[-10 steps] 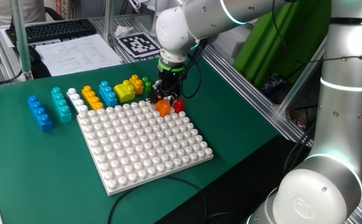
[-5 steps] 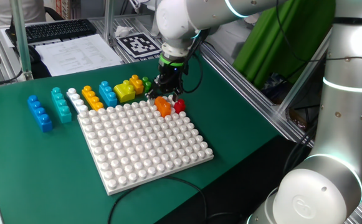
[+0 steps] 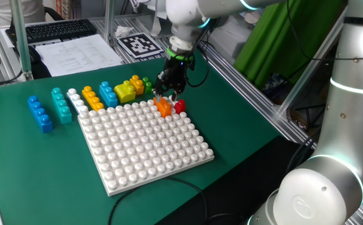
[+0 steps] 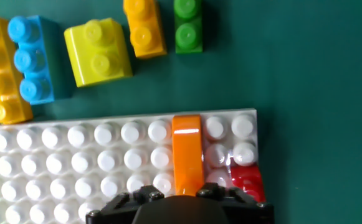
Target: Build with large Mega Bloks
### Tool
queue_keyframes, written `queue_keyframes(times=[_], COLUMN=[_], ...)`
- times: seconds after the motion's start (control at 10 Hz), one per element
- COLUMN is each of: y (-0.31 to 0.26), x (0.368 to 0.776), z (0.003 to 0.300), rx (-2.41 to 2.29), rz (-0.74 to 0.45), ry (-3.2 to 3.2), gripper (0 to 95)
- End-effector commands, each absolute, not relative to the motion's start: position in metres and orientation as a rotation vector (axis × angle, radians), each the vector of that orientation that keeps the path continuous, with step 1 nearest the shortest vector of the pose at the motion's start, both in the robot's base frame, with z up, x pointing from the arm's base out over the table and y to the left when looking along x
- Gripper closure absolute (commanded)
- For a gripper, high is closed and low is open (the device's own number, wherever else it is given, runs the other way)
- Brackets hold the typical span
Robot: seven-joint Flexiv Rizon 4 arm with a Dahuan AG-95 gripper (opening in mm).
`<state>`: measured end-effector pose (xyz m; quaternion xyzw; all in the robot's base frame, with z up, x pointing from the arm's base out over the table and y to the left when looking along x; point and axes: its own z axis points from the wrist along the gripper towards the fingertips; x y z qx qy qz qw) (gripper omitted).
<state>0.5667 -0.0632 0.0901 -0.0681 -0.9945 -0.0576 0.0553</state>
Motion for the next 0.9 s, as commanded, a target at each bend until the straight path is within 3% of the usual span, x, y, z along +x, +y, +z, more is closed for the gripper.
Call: queue_keyframes(times=[0.1, 0.9], y=[-0.0671, -0.0658], x=[0.5653, 0.5673], z=[0.1026, 0.11], rx=[-0.231, -0.3], rz=[-0.17, -0.048], ry=[-2.953, -2.922], gripper=[95.0, 95.0])
